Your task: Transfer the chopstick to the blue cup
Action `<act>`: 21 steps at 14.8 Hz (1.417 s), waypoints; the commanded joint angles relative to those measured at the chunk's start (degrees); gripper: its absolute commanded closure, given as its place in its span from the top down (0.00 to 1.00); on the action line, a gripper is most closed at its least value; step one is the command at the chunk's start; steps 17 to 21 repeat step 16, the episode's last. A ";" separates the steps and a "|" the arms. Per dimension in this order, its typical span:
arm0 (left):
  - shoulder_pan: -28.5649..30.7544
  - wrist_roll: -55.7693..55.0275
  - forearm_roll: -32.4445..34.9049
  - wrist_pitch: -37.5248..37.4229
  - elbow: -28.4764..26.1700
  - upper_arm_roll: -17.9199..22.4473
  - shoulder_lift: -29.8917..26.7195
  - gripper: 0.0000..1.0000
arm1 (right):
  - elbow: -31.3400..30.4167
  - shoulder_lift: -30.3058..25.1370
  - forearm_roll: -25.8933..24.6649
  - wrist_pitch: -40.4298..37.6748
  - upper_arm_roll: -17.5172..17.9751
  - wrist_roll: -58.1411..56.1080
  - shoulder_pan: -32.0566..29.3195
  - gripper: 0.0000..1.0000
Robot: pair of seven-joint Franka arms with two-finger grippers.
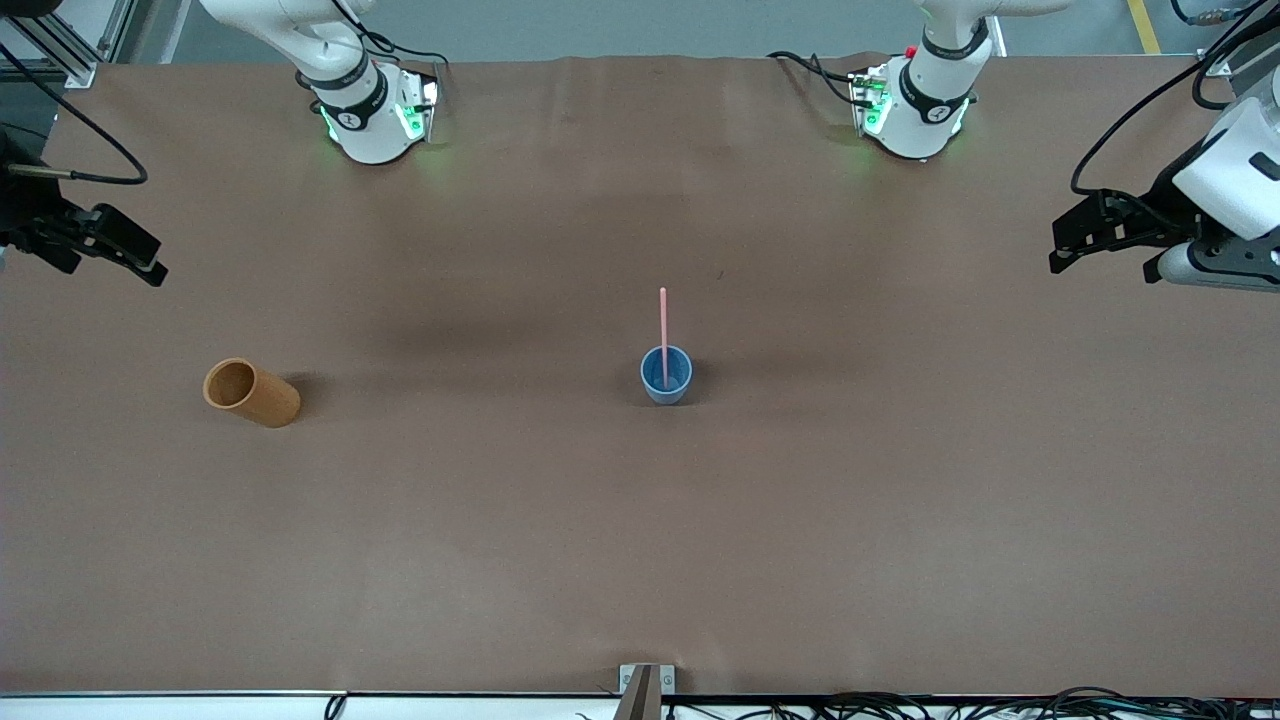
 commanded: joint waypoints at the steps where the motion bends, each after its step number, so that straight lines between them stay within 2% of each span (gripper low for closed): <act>1: 0.27 -0.08 -0.19 -0.25 1.59 -0.16 0.73 1.00 | 2.28 0.51 -0.22 0.03 0.69 -3.95 -1.99 1.00; 3: 0.10 -0.17 -0.11 -0.25 1.59 -0.16 0.73 1.00 | 4.13 1.57 -0.21 -0.14 0.52 -9.30 -2.16 1.00; 8: 0.18 -0.17 -0.10 -0.25 1.59 -0.16 0.73 1.00 | 3.43 1.31 -0.21 -5.06 0.52 -10.03 -2.17 1.00; 21: 0.18 -0.17 -0.10 -0.25 1.50 -0.16 0.73 1.00 | 2.81 1.57 -0.13 -1.82 0.60 -10.03 -2.34 1.00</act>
